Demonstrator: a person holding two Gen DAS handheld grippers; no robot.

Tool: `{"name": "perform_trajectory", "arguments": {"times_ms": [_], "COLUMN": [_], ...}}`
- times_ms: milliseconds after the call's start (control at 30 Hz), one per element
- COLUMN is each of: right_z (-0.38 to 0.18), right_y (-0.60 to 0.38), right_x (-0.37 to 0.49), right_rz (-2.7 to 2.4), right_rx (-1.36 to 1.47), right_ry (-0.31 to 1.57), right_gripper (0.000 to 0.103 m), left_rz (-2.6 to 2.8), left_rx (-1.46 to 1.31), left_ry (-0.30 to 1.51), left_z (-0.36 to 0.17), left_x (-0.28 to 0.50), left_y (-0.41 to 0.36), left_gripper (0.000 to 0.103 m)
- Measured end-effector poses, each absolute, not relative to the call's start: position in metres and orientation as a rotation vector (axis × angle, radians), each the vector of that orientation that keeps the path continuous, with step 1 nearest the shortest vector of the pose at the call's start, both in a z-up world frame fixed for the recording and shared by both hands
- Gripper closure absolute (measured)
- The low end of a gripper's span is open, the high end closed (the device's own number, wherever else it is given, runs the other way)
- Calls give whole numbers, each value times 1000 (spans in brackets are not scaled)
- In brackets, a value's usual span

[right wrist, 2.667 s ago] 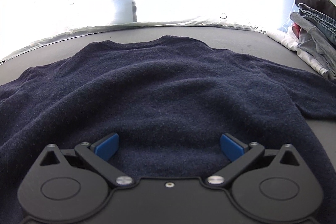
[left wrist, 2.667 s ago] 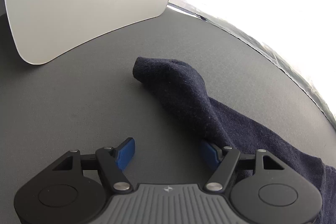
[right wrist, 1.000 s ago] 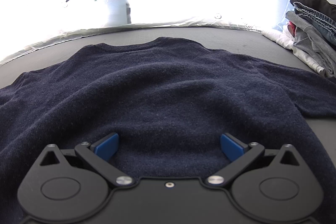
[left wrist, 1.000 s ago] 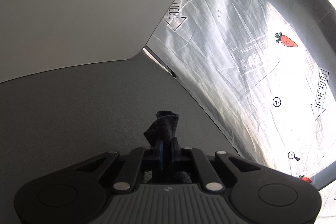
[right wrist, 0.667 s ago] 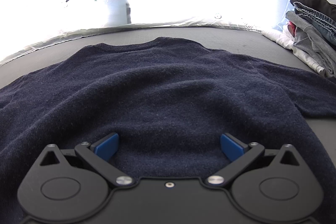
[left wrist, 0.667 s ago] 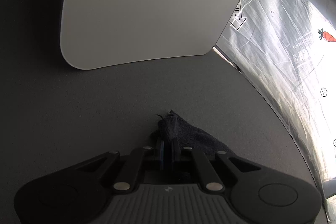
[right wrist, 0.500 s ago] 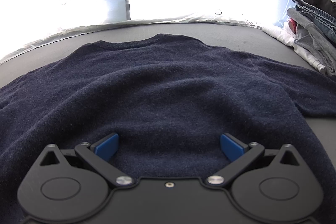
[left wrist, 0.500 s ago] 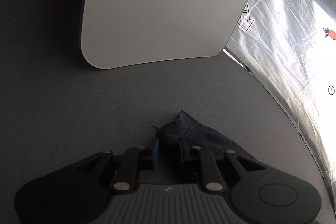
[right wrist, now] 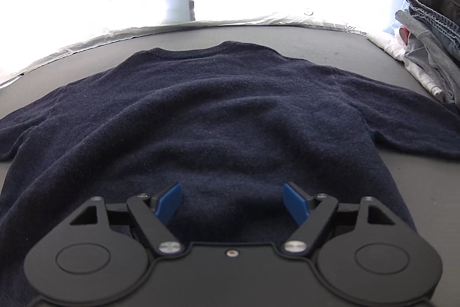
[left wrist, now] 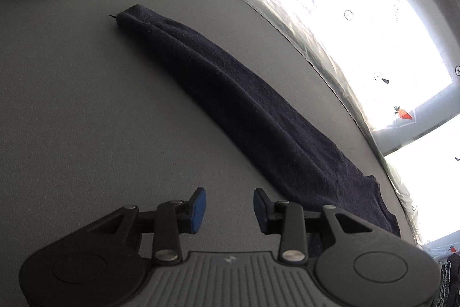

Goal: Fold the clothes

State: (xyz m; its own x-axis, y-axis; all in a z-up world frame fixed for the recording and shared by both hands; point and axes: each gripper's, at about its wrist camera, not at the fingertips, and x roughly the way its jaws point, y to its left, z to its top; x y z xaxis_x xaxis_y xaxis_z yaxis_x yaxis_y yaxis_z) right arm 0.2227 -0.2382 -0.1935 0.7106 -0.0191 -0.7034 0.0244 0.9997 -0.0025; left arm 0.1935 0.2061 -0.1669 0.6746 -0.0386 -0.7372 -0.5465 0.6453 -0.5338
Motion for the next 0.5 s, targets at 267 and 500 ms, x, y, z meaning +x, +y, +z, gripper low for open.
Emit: {"name": "perform_trajectory", "arguments": {"times_ms": [267, 500], "right_z": [-170, -200], "right_y": [-321, -355], "right_x": [177, 166], "right_rz": [-203, -36], "right_rx": [59, 305], "right_ry": [789, 992], "right_gripper": [38, 92], "left_rz": [154, 112], "left_rx": [-670, -617], "left_ry": [972, 1026], "left_z": [-182, -187], "left_x": [182, 180], "left_y": [100, 64], "left_gripper": [34, 92]}}
